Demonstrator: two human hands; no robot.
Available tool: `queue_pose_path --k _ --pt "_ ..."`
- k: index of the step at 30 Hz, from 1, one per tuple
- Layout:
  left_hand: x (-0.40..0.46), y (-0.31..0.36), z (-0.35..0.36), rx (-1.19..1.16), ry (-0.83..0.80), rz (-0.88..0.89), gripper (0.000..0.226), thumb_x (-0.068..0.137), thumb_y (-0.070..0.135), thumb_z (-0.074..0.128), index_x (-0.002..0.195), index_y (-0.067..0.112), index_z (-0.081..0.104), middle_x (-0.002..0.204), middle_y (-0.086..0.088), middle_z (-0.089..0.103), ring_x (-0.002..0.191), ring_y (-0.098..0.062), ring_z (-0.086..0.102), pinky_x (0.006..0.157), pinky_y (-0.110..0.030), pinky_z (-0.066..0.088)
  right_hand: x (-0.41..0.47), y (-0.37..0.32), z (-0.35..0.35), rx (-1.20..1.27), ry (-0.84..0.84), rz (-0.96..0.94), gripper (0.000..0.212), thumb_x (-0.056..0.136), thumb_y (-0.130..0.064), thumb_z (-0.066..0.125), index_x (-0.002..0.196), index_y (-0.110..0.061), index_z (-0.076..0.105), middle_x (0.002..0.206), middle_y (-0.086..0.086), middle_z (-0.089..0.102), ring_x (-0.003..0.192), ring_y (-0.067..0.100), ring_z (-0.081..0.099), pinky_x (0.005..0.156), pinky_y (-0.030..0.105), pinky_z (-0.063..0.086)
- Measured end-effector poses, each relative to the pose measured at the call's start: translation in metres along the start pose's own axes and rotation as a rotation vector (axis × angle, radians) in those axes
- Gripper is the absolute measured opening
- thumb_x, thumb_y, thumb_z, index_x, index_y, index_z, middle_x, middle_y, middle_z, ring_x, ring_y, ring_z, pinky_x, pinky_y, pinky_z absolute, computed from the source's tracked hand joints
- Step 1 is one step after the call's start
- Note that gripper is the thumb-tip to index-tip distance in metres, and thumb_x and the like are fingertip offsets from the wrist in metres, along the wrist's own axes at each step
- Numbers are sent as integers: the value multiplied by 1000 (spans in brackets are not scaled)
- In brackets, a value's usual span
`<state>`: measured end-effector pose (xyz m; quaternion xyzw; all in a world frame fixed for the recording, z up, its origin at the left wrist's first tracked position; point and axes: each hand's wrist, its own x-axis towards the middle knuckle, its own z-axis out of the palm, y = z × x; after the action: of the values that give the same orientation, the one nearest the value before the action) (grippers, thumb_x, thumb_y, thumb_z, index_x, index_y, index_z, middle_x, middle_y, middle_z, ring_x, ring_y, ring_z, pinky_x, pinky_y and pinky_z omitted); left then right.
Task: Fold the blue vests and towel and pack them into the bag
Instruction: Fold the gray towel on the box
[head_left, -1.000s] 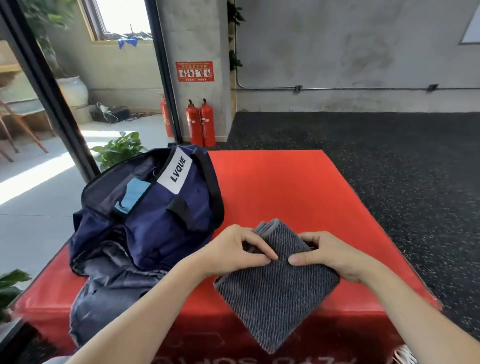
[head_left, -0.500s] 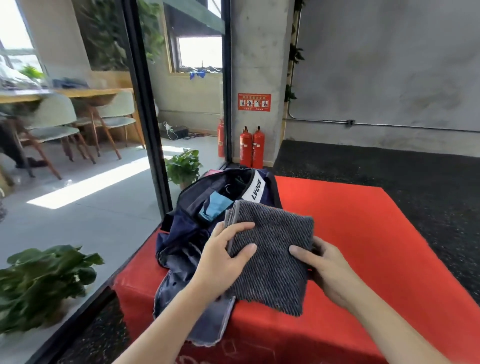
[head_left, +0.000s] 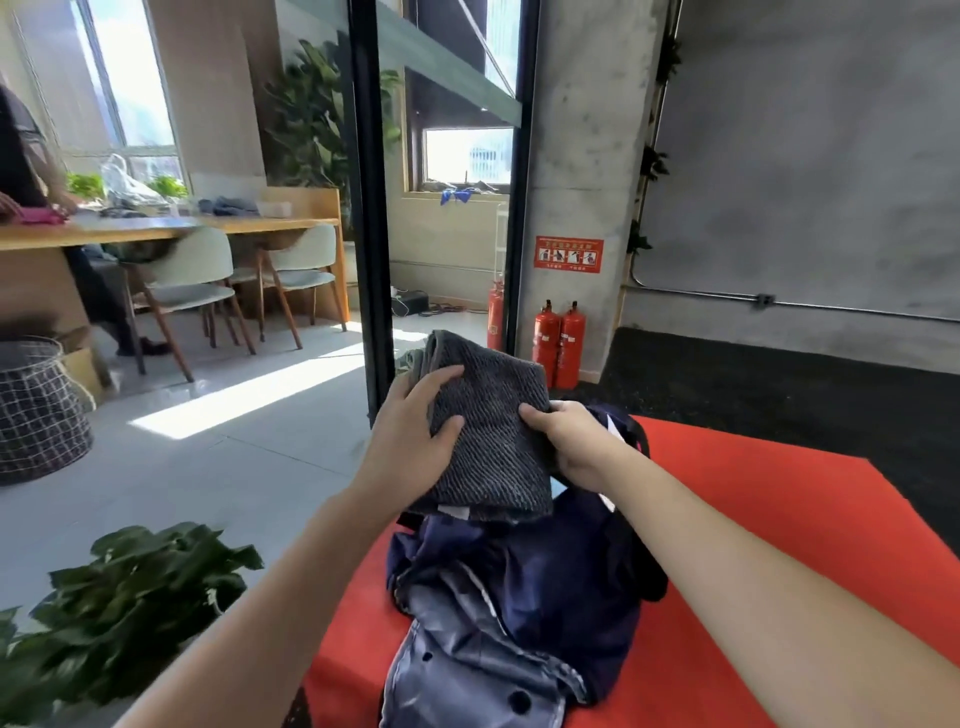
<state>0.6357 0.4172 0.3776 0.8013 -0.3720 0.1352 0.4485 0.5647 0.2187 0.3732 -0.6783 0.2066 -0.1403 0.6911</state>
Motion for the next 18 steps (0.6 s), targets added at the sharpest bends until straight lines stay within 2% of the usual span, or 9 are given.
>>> queue_pose_path --k 3,5,7,8,10,12,14,16,18 --pt "38 -9 18 83 -113 26 54 94 27 64 142 44 44 134 5 42 122 -17 48 104 -37 45 22 0 -7 -98 71 55 15 103 -13 54 113 -5 62 117 18 69 107 36 67 97 57 52" --pt "57 -11 35 63 -224 39 55 94 27 65 143 43 45 134 4 43 123 -19 48 104 -35 44 31 4 -21 -173 126 81 8 101 -9 55 99 -10 63 106 14 70 96 32 67 86 47 57" --pt "71 -11 53 18 -334 44 56 93 26 68 143 39 48 135 3 45 124 -19 48 105 -32 41 35 8 -40 -361 205 82 5 95 -10 60 91 -10 63 97 14 69 88 31 67 74 39 55" --pt "76 -10 63 2 -389 44 57 91 25 70 143 37 49 135 2 47 124 -18 48 106 -31 39 36 10 -51 -504 252 85 6 91 -13 64 92 -8 64 99 16 70 90 33 68 75 38 56" --pt "81 -13 83 -42 -485 30 58 89 25 73 142 36 51 135 2 50 123 -17 50 109 -33 38 34 12 -70 -749 333 124 26 88 -21 71 104 -3 64 105 17 69 96 34 66 79 37 54" --pt "79 -16 103 -83 -558 17 58 88 20 74 140 34 53 132 3 51 122 -16 52 109 -34 40 26 16 -84 -849 376 152 40 90 -27 72 114 1 58 112 16 66 103 34 64 78 33 47" --pt "72 -20 124 -29 -600 68 58 87 17 72 139 35 53 129 1 52 121 -18 52 106 -31 39 20 23 -94 -872 385 161 49 90 -33 72 120 -1 52 118 15 64 109 35 61 80 34 44" --pt "62 -23 139 55 -634 129 57 88 16 69 140 34 51 120 2 48 117 -20 50 101 -28 36 12 28 -97 -908 386 142 50 92 -37 70 122 -3 48 113 10 59 114 34 58 79 34 40" --pt "55 -29 148 102 -666 139 55 92 18 64 142 34 48 115 3 43 119 -23 47 105 -33 36 5 35 -98 -1008 384 67 41 94 -35 66 115 -2 54 107 9 57 113 32 57 80 34 41"
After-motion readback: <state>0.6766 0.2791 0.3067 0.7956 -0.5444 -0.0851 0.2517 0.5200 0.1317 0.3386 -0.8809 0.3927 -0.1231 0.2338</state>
